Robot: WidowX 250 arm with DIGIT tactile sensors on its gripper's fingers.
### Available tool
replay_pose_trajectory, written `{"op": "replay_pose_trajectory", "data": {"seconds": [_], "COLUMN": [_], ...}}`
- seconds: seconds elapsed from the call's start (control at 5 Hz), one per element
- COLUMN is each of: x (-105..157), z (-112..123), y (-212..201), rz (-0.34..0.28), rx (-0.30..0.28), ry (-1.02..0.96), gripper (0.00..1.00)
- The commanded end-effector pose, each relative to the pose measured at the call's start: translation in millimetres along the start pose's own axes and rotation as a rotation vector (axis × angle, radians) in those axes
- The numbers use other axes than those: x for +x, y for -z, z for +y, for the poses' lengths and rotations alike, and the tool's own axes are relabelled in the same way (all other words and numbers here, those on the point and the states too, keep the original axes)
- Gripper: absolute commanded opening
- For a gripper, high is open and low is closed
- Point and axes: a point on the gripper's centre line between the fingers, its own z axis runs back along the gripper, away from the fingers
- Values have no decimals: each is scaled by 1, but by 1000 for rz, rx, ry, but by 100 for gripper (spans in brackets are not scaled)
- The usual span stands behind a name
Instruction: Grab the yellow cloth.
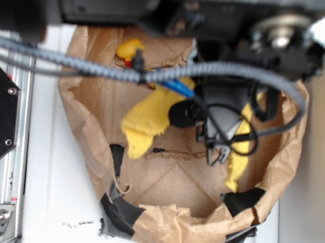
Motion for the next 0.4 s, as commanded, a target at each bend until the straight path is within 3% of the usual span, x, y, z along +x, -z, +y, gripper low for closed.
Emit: {"op": "replay_pose_trajectory", "data": {"seconds": [0.0, 0.2], "x": [-19, -24], "z": [-4, -3], "y": [-64, -67], "rz": [-96, -87], "rx": [-2, 12], "ry": [23, 8], "gripper": [0, 0]}}
